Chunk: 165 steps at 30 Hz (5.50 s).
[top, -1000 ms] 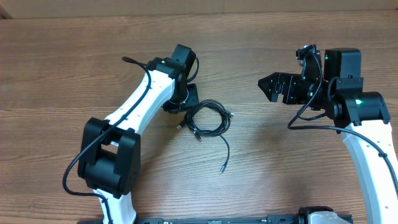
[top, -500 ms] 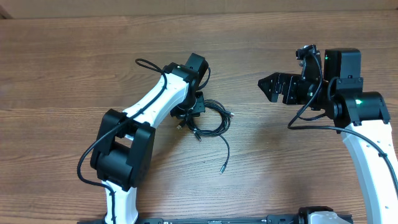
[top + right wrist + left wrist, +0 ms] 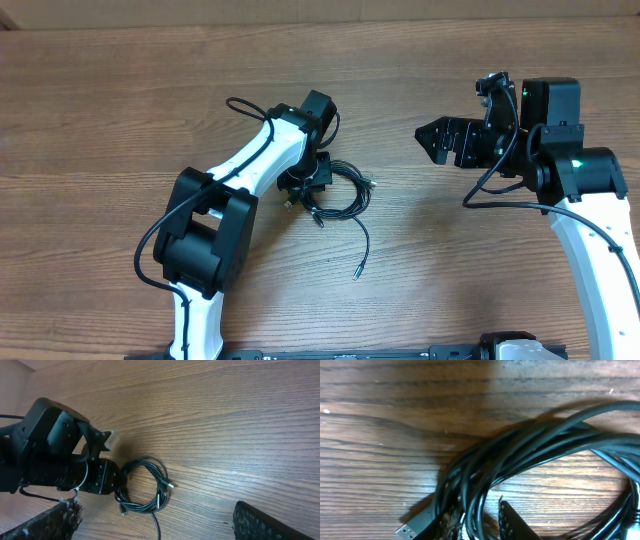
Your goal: Untangle cables
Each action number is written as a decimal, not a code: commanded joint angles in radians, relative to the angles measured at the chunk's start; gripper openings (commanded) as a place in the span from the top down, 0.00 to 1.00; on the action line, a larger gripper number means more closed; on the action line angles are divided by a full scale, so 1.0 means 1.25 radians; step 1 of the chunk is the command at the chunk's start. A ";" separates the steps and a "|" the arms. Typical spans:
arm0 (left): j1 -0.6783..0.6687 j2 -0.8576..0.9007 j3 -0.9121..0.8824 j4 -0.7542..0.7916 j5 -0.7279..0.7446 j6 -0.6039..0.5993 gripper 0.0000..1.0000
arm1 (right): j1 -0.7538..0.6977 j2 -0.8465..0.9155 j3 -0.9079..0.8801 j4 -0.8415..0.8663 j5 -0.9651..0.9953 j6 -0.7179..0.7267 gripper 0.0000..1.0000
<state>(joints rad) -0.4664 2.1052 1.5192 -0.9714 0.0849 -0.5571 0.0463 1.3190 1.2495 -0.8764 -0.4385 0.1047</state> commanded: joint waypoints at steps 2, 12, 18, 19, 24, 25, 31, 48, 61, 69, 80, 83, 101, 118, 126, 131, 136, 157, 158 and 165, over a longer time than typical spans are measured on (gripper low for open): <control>-0.003 0.056 0.011 -0.037 0.074 0.072 0.71 | -0.002 0.000 0.018 -0.011 -0.004 0.003 0.04; 0.030 0.062 0.048 -0.081 0.082 0.096 0.96 | -0.002 0.000 0.018 -0.013 -0.004 0.003 0.04; 0.051 -0.017 0.203 -0.115 0.153 0.192 0.96 | -0.001 0.000 0.018 0.020 -0.028 0.067 0.08; 0.054 -0.040 0.235 -0.115 0.188 0.201 0.96 | -0.001 0.000 0.018 0.030 -0.028 0.107 0.09; 0.057 -0.094 0.305 -0.117 0.271 0.229 0.96 | 0.014 0.005 0.017 0.055 -0.028 0.186 0.11; 0.058 -0.102 0.313 -0.117 0.288 0.243 0.96 | 0.022 0.009 0.017 0.059 -0.028 0.197 0.12; 0.086 -0.121 0.349 -0.117 0.433 0.333 0.96 | 0.102 0.055 0.017 0.123 -0.052 0.243 0.13; 0.171 -0.121 0.349 -0.099 0.624 0.373 0.96 | 0.191 0.220 0.017 0.244 0.042 0.485 0.29; 0.228 -0.168 0.349 0.042 0.770 0.316 0.96 | 0.192 0.255 0.016 0.154 0.154 0.481 0.71; 0.281 -0.182 0.349 0.023 0.717 0.317 0.96 | 0.193 0.255 0.016 0.153 0.115 0.313 0.96; 0.286 -0.182 0.348 -0.108 0.546 0.392 0.82 | 0.193 0.255 0.017 0.119 0.030 0.154 0.96; 0.248 -0.182 0.347 -0.185 0.424 0.414 0.38 | 0.193 0.255 0.017 0.144 -0.014 0.182 0.96; 0.172 -0.156 0.346 -0.121 0.303 0.508 0.20 | 0.193 0.254 0.018 0.176 -0.154 0.107 0.96; 0.145 0.015 0.346 -0.146 0.512 0.700 0.59 | 0.191 0.253 0.018 0.152 -0.192 0.043 0.96; 0.165 0.031 0.354 -0.146 0.484 0.674 0.96 | 0.151 0.251 0.018 0.118 -0.173 0.070 0.96; 0.184 0.009 0.404 -0.167 0.453 0.591 0.96 | 0.157 0.253 0.016 0.109 0.040 0.227 0.97; 0.183 -0.025 0.475 -0.235 0.413 0.533 0.96 | 0.183 0.260 0.016 0.082 0.270 0.447 0.96; 0.163 -0.043 0.487 -0.385 0.203 0.522 0.37 | 0.202 0.260 0.017 0.197 0.072 0.305 0.96; 0.172 -0.043 0.487 -0.382 0.205 0.517 0.37 | 0.198 0.260 0.019 0.205 0.037 0.273 0.96; 0.215 -0.034 0.483 -0.352 0.205 0.496 0.30 | 0.153 0.260 0.056 0.211 -0.206 0.104 0.96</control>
<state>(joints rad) -0.2138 2.0842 2.1075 -1.4208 0.3508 0.0799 0.2707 1.6436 1.2732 -0.6212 -0.4980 0.3725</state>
